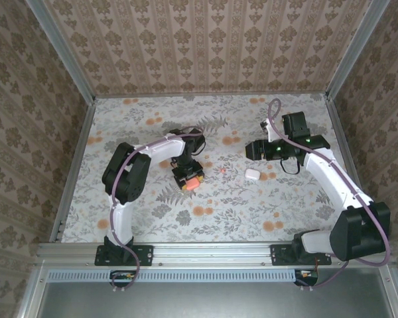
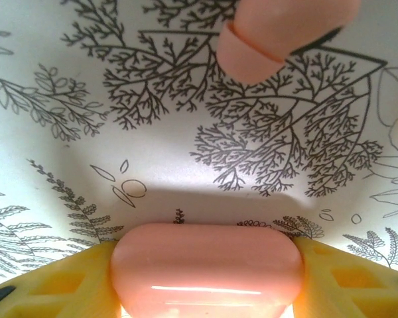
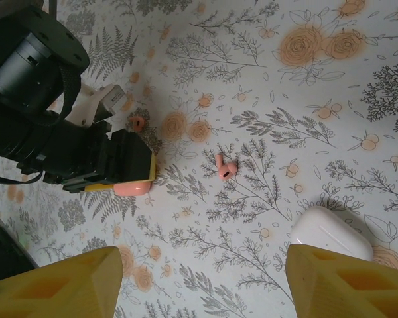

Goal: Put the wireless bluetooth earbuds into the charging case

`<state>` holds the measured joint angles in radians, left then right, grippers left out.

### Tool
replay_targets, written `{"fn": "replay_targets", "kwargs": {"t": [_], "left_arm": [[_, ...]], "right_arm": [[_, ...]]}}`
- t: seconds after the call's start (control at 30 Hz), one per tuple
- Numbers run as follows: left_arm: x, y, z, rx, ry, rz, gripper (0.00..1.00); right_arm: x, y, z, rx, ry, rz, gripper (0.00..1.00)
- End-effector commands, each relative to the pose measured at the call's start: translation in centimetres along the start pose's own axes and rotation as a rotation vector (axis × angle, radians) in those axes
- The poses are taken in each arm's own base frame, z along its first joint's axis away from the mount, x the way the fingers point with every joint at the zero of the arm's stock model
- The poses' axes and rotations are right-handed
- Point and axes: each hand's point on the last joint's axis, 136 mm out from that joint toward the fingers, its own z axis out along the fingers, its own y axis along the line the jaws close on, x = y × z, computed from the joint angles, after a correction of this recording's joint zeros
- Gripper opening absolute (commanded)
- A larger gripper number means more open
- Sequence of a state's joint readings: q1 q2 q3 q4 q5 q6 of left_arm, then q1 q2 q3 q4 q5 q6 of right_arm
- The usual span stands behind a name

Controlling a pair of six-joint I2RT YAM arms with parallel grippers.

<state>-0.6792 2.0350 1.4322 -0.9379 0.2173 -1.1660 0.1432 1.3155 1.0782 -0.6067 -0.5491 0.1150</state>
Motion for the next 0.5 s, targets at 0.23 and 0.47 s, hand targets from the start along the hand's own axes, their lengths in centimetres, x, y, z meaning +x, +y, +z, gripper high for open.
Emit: {"fn": "replay_targets", "kwargs": {"t": [0.23,0.47], "left_arm": [[2.9,-1.2,-5.0,0.144,-0.117,0.409,0.54],[5.7,-1.9,-9.9,0.351,-0.332,0.885,0.60]], "right_arm": [[1.8,1.6,-2.6,-0.010,-0.041,0.022,0.64],[4.4,3.0,-3.1,-0.087,0.043,0.023,0.63]]}}
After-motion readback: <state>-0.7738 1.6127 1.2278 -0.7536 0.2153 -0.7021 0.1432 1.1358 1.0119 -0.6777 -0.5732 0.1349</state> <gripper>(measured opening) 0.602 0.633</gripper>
